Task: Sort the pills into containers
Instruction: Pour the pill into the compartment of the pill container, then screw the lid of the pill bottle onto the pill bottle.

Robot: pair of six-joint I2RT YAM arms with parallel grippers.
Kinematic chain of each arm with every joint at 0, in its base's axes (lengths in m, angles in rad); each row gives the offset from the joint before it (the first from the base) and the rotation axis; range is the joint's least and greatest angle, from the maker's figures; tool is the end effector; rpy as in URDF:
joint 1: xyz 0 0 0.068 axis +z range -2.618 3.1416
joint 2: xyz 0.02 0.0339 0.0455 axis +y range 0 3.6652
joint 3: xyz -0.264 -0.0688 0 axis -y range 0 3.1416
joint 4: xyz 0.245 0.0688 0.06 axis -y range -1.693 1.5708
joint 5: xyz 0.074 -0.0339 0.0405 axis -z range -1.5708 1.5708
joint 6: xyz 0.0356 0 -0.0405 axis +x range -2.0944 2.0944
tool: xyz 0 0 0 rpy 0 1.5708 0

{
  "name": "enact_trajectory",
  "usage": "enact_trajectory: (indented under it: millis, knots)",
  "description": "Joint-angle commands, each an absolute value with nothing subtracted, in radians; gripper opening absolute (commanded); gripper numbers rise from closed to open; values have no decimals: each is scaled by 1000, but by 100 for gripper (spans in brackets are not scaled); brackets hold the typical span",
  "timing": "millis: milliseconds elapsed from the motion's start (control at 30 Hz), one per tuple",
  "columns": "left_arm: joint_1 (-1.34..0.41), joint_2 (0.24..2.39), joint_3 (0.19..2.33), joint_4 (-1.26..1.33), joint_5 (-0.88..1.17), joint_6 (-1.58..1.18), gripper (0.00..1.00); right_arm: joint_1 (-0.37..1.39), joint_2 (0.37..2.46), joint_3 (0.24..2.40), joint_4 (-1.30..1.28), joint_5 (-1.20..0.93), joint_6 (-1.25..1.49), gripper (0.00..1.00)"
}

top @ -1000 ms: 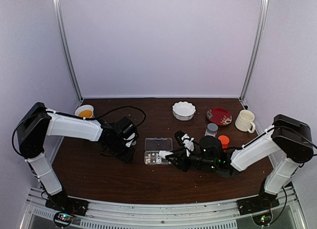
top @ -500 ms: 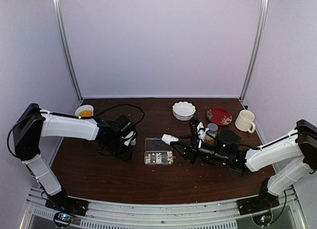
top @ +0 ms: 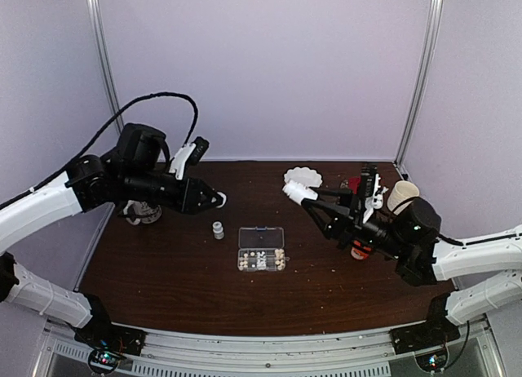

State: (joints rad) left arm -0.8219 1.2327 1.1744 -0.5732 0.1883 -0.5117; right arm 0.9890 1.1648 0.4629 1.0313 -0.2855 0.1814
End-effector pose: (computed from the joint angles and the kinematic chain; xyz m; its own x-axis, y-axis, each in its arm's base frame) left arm 0.1779 -0.2012 0.3438 -0.7531 0.1037 -0.6496 0.5202 0.6984 -0.4916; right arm 0.1257 0.2093 0.2787 0.0038 0.3208 -0.9471 -0.9646 0.2509 0.0811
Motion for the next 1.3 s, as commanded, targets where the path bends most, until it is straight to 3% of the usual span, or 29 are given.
enact_trajectory:
  millis: [0,200,600,1267]
  knots:
    - [-827,1183,1236,-521,348,-577,11,991,1069,566,1088,-357,160,0]
    - [-827,1134,1243,-385,491,-686,11,994,970,602,1128,-396,150,0]
    - [-828,1106,1192,-77,656,-956,11,1031,1152,743,980,-472,71,1]
    - [-854,1115,1158,54,680,-1031,11,1080,1340,906,891,-458,16,1]
